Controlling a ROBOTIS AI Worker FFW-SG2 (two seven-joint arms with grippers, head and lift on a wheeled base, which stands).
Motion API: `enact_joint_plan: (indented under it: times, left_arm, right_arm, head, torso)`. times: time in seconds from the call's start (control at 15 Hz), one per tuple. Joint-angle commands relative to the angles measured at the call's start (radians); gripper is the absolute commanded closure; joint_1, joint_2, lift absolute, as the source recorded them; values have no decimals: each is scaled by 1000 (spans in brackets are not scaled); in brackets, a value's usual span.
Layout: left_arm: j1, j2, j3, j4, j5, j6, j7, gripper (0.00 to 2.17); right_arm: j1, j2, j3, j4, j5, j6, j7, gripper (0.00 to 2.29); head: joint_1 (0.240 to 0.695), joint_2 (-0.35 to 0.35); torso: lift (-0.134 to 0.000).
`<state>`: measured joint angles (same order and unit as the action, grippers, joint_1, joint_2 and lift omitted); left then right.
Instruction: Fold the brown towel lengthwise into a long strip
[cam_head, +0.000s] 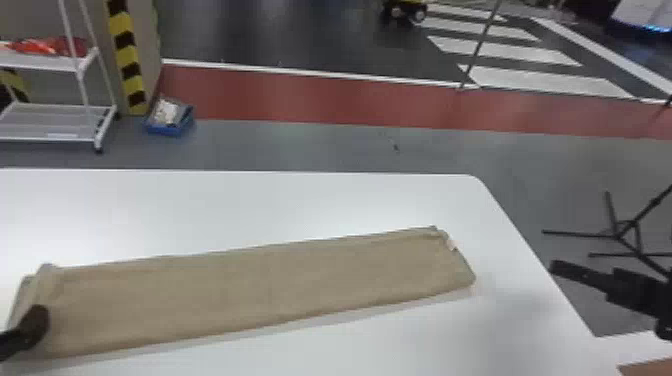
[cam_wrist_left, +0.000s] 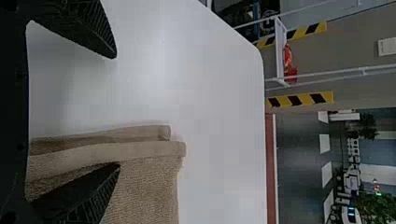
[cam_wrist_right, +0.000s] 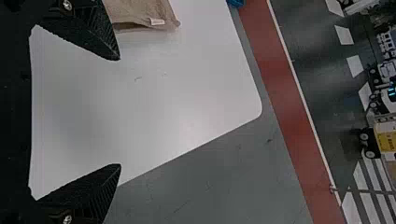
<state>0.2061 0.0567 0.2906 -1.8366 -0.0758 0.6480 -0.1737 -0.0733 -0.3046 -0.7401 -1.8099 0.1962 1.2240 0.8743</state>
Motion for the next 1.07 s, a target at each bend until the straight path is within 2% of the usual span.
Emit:
enact_joint_plan:
  times: [0.0,0.07,0.2,0.33,0.47,0.53,0.67,0.8,0.93,1.0]
  left_arm:
    - [3,-2,25,-3,-1,-4,0,33]
    - [15,-3,38,-21,13,-7,0,33]
    - [61,-15,33,-93,47,-81,0,33]
    - [98,-26,-7,-153,87,-176,-1,29]
    - [121,-51,-68,-182,88,-262,0,29]
    - [139,-59,-102,-179,93,-379,5,29]
    - [184,-59,-165,-150,117,-606,51,29]
    - [202,-59,-203,-121,171,-661,53,26]
    - [228,-59,-234,-109,165,-692,56,29]
    - [246,-59,-235,-112,163,-692,60,29]
  right_arm:
    - [0,1,-7,-19,-1,9,2,63]
    - [0,2,-13,-37,-9,21,5,63]
    - [23,51,-35,-157,-61,70,3,63]
    - [79,147,-27,-324,-103,61,-31,60]
    - [129,254,-28,-448,-176,52,-93,60]
    - [165,305,-21,-500,-196,12,-123,66]
    - [257,305,-1,-545,-227,-157,-186,76]
    - [349,305,41,-549,-276,-390,-262,80]
    - [431,305,97,-536,-330,-556,-302,83]
    - [477,305,150,-513,-333,-691,-350,87]
  head:
    - [695,-220]
    - [695,-214]
    - [695,-204]
    - [695,-186]
    - [695,-176]
    - [695,-175]
    - [695,-179]
    - [695,-202]
    - [695,-242]
    - [695,-244]
  torso:
    - [-115]
    - [-115]
    - [-115]
    - [-115]
    - [-115]
    - [-115]
    - [-115]
    - [-115]
    - [-115]
    - [-115]
